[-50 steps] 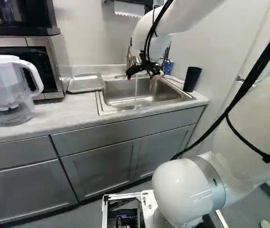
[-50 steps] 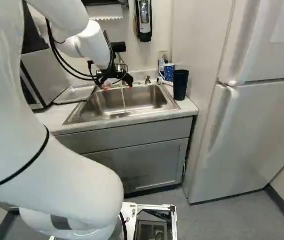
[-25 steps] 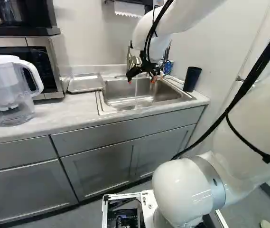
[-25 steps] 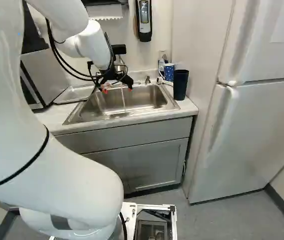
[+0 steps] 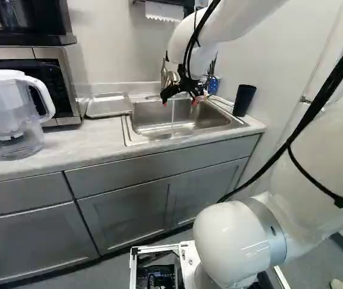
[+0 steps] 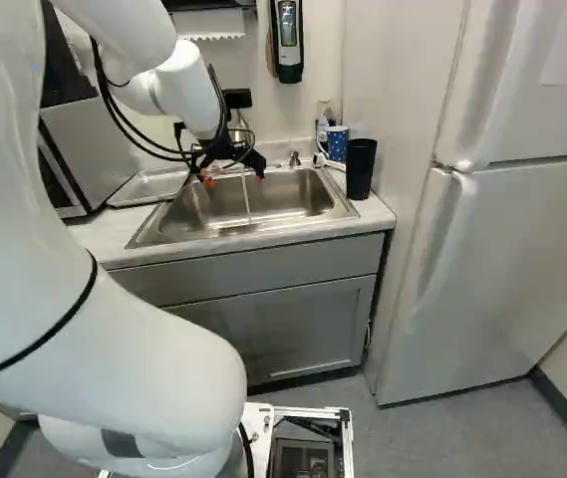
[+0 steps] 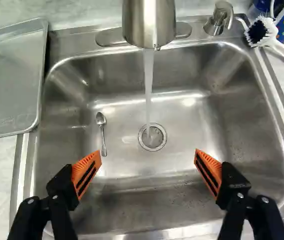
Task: Rinse the cup and place it in the tray
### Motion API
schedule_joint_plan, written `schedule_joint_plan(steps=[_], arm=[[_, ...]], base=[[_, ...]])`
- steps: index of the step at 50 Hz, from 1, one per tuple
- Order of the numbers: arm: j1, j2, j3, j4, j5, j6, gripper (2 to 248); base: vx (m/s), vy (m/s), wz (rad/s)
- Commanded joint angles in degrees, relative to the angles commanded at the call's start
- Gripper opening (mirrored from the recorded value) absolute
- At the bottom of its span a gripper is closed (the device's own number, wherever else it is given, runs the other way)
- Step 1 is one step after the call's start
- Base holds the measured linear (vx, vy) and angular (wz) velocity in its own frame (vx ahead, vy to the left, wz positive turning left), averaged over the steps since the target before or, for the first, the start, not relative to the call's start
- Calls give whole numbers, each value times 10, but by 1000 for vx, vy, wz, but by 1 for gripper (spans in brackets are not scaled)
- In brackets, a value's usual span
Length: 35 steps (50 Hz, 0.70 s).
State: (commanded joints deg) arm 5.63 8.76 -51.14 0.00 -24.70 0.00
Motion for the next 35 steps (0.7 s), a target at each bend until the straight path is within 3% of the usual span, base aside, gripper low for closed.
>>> schedule_joint_plan(steps=[35], arm=[[-6, 24, 22, 2, 9, 0, 247]], base=[[0, 0, 0]])
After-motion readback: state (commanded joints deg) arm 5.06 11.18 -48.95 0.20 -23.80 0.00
